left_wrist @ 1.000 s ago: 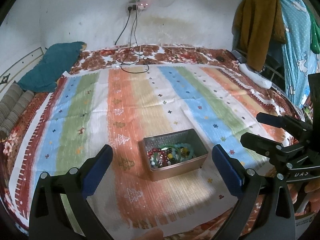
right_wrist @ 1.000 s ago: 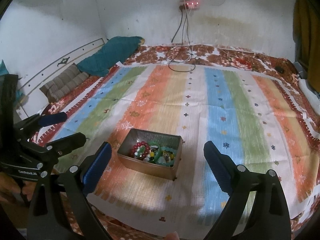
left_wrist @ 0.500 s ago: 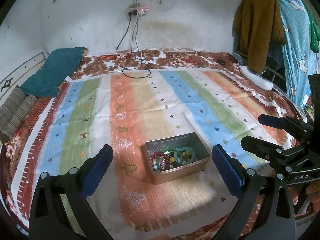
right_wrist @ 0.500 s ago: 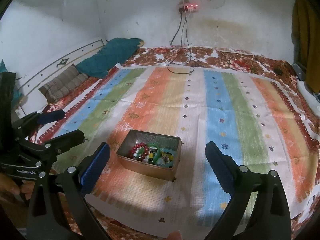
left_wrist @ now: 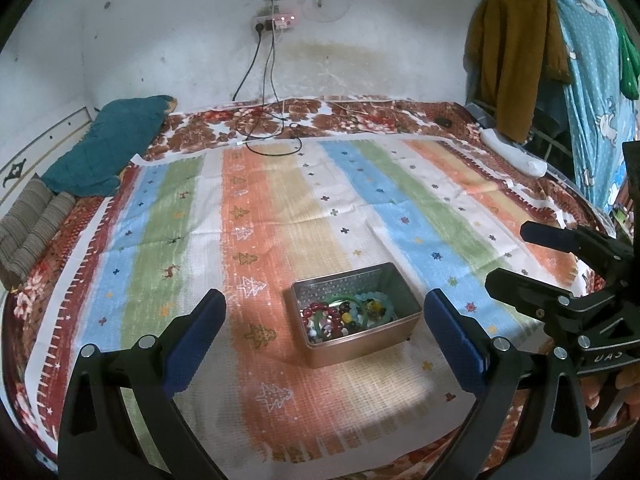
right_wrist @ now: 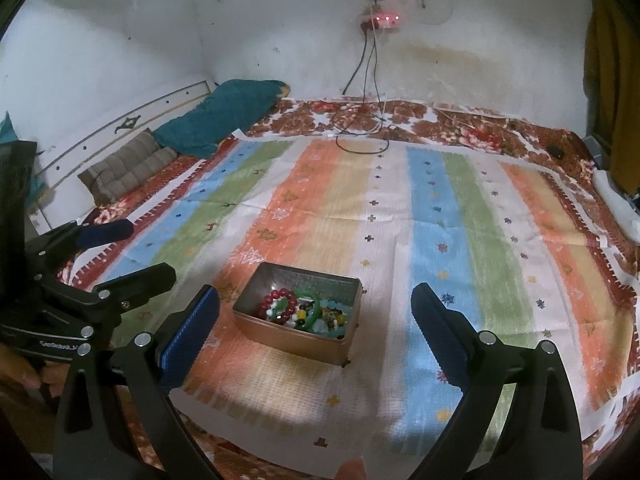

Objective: Organize jewelry

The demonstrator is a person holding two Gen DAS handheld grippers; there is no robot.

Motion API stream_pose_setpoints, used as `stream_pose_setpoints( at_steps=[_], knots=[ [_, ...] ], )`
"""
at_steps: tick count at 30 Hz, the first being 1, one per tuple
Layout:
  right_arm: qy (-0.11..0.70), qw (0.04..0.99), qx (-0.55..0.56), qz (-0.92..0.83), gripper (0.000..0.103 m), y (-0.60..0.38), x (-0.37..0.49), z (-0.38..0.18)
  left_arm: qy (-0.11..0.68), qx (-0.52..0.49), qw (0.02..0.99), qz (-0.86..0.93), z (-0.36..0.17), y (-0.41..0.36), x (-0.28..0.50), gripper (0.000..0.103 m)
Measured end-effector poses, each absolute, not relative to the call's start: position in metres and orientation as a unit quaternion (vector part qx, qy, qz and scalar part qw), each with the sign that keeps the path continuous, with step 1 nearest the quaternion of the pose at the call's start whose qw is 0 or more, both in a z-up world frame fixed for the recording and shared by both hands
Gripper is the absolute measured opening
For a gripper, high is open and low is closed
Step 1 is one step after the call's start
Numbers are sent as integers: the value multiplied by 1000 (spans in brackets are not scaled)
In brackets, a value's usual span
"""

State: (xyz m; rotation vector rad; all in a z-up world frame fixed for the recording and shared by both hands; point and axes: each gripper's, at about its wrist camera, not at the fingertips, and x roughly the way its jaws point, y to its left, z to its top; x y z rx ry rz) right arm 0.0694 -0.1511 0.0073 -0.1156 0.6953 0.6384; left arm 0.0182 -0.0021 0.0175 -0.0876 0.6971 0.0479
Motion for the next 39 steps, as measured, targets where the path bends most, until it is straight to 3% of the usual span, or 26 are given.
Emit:
stream_pose_setpoints(
  at_steps=[39],
  knots=[
    [336, 890, -47, 305, 97, -150, 74, 9, 339, -46, 940, 20, 17, -6, 14, 97]
  ],
)
